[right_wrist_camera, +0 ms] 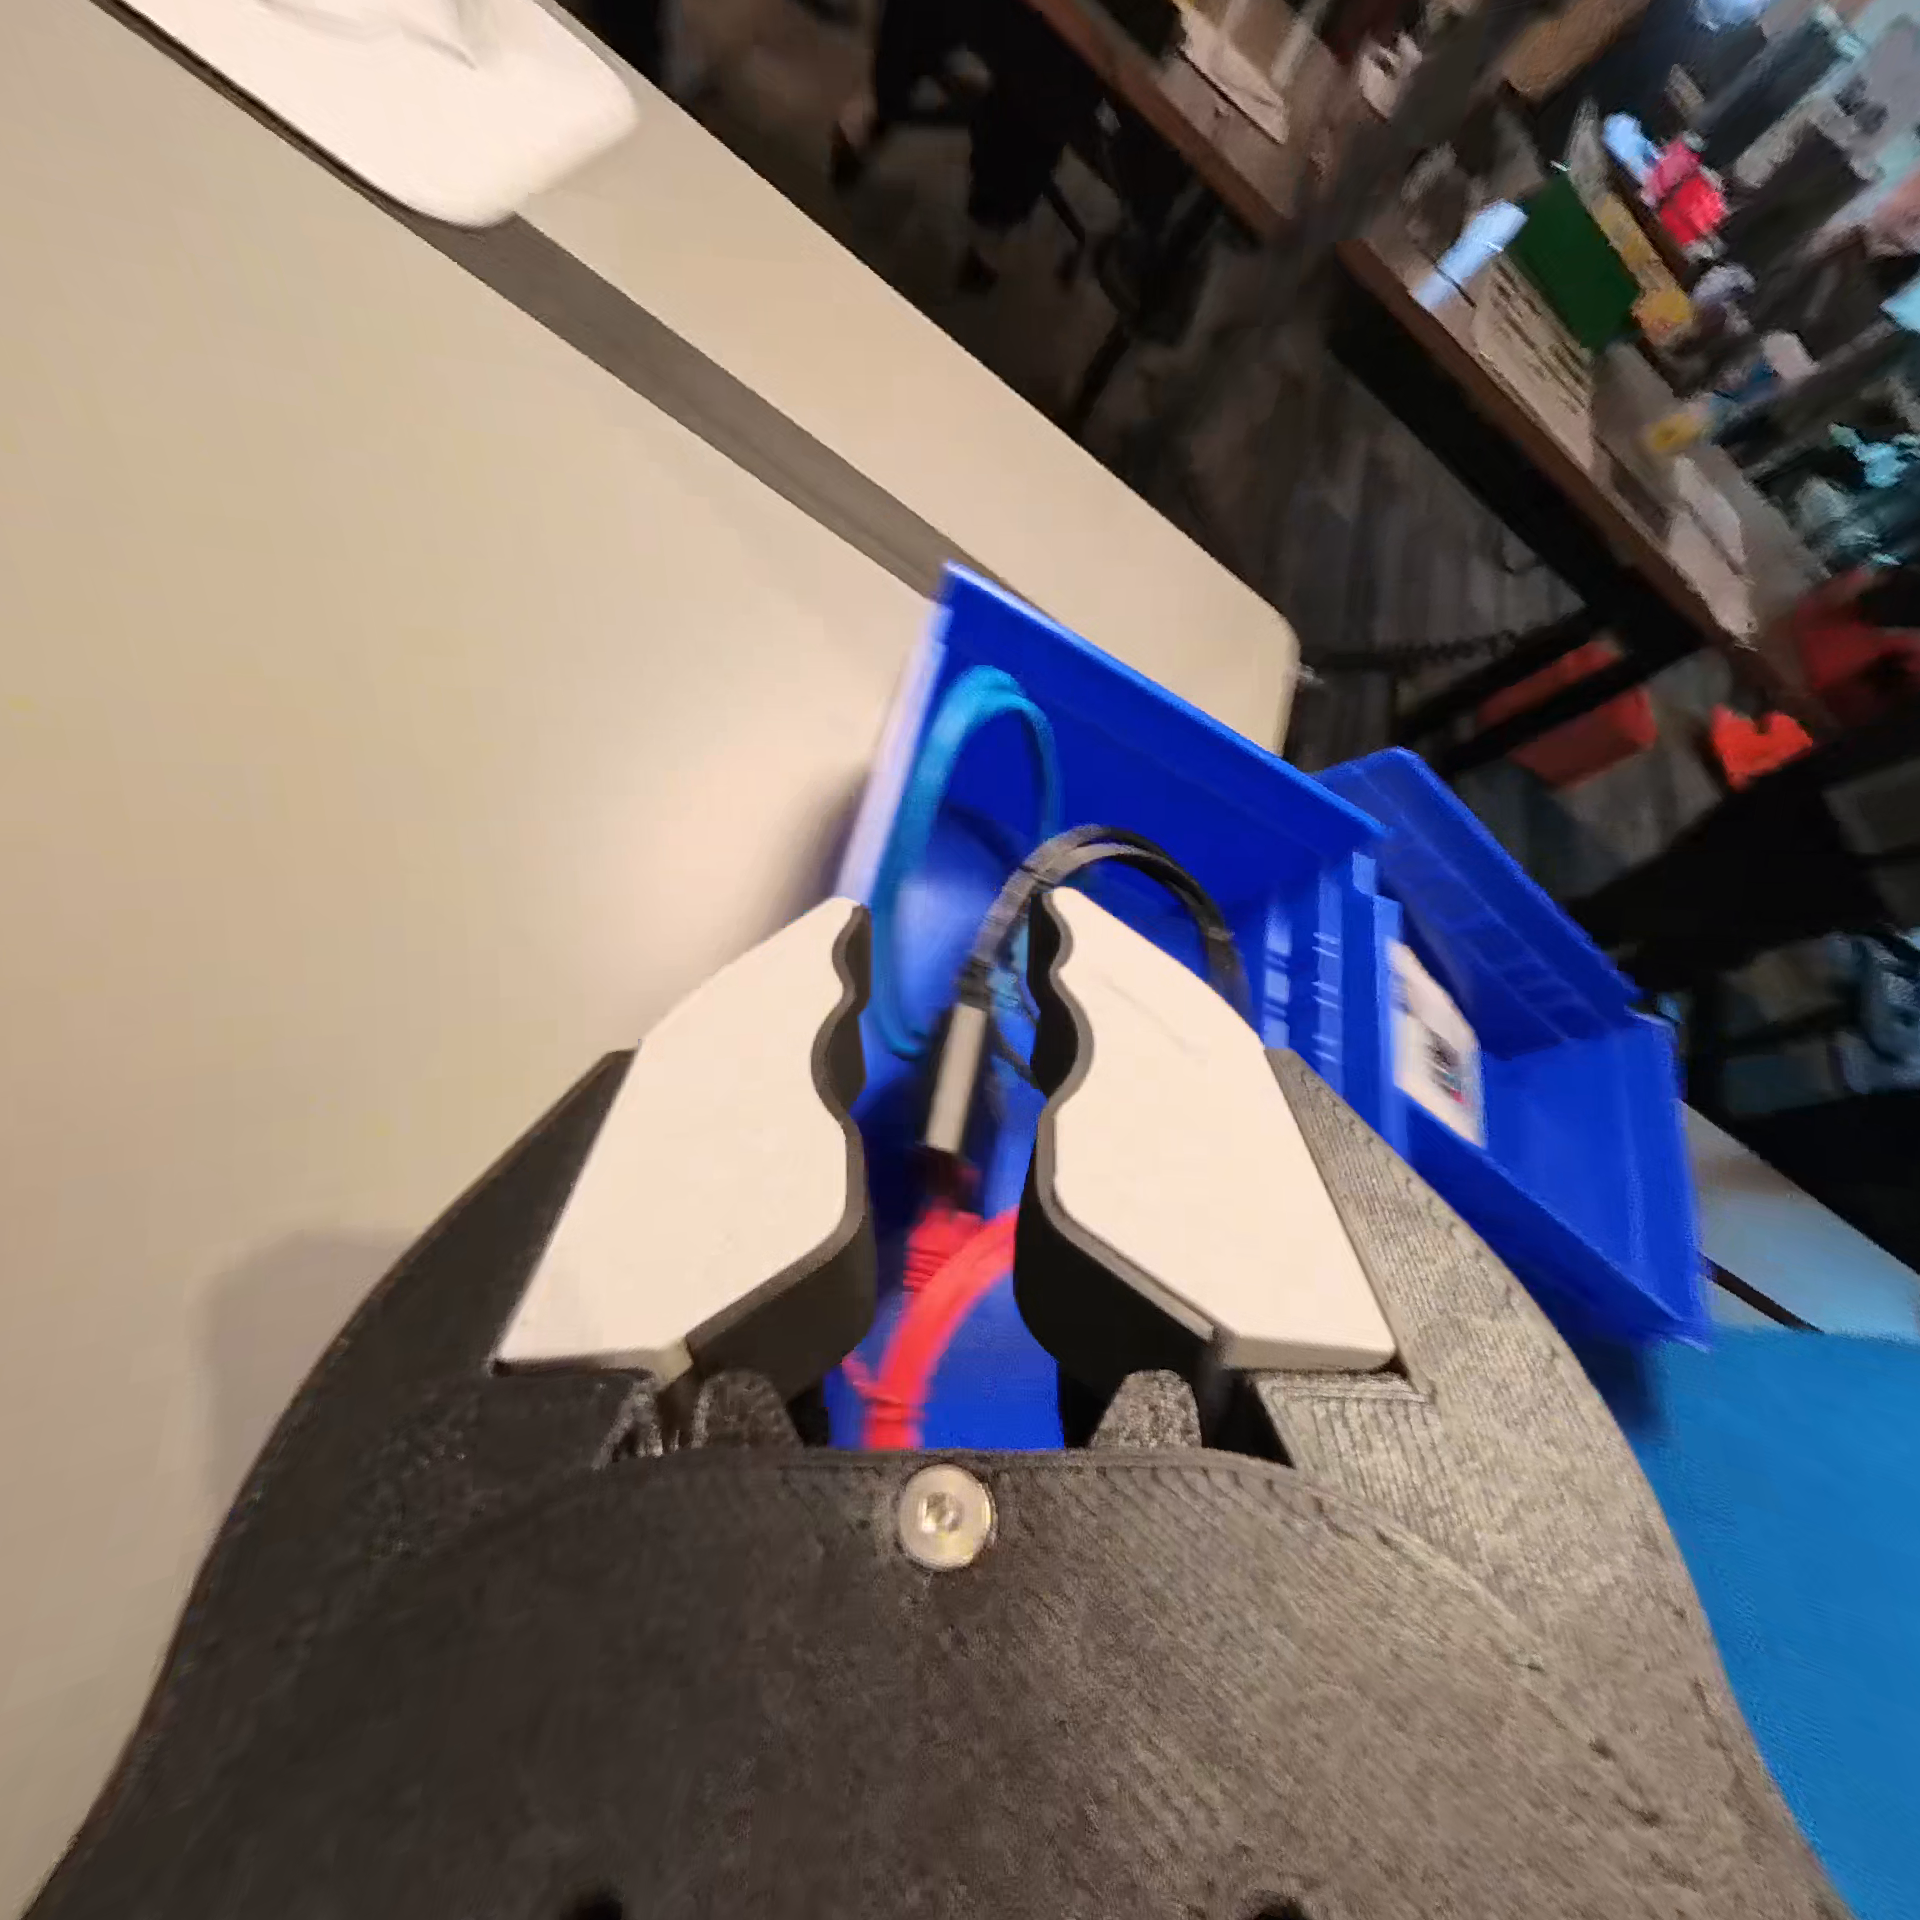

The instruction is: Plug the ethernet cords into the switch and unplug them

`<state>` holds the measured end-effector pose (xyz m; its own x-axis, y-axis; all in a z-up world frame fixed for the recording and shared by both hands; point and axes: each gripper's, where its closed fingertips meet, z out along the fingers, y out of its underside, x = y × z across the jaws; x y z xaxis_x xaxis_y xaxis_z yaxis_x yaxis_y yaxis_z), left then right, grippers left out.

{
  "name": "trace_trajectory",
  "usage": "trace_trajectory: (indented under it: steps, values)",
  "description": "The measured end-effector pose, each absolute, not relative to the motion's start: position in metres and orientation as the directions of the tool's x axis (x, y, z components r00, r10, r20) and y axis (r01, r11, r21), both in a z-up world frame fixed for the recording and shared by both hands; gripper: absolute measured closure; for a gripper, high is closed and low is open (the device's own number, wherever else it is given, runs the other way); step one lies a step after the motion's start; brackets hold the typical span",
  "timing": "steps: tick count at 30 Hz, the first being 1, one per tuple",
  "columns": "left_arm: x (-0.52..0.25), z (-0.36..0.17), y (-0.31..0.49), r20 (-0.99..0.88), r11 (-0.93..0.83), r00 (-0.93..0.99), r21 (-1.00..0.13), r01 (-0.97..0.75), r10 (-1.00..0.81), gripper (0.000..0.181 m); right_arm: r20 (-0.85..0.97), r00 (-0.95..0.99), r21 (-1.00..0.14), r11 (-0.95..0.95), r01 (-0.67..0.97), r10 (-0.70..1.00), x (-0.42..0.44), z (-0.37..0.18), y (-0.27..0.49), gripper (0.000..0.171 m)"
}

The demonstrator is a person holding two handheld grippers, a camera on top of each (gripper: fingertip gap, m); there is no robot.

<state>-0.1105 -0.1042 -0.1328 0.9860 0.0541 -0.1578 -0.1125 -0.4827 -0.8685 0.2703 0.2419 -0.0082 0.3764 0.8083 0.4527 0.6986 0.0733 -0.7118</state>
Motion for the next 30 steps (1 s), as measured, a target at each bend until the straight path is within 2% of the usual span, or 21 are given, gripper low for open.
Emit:
trace_trajectory:
  steps: [3, 7, 11, 14, 20, 25, 27, 30]
  values:
    - [-0.104, -0.131, -0.105, -0.106, -0.469, 0.993, -0.881, -0.068, 0.055, 0.119, 0.324, 0.338, -0.768, 0.038, 0.639, 0.884, 0.237, -0.033, 0.191, 0.141]
    - [-0.088, -0.123, -0.120, -0.016, -0.421, 0.998, -0.907, 0.010, 0.060, 0.119, 0.193, 0.290, -0.782, -0.031, 0.622, 0.937, 0.204, -0.100, 0.136, 0.138]
    - [-0.068, -0.111, -0.151, 0.085, -0.350, 0.994, -0.931, 0.102, 0.064, 0.119, 0.171, 0.238, -0.745, -0.032, 0.666, 0.956, 0.191, -0.162, 0.103, 0.132]
    - [-0.064, -0.099, -0.177, 0.110, -0.299, 0.990, -0.945, 0.133, 0.092, 0.119, 0.256, 0.239, -0.721, 0.020, 0.693, 0.937, 0.190, -0.165, 0.105, 0.128]
    - [-0.091, -0.087, -0.221, 0.020, -0.252, 0.964, -0.964, 0.089, 0.265, 0.120, 0.157, 0.241, -0.709, -0.061, 0.702, 0.958, 0.190, -0.171, 0.106, 0.125]
    - [-0.135, -0.030, -0.287, -0.144, -0.161, 0.800, -0.985, -0.060, 0.582, 0.120, 0.219, 0.232, -0.719, -0.004, 0.695, 0.948, 0.191, -0.167, 0.104, 0.120]
    - [-0.162, -0.017, -0.326, -0.215, -0.204, 0.661, -0.974, -0.095, 0.719, 0.120, 0.254, 0.228, -0.728, 0.031, 0.685, 0.940, 0.193, -0.163, 0.102, 0.120]
    - [-0.197, -0.037, -0.366, -0.322, -0.358, 0.543, -0.933, -0.042, 0.775, 0.117, 0.287, 0.259, -0.749, 0.048, 0.661, 0.922, 0.196, -0.157, 0.105, 0.119]
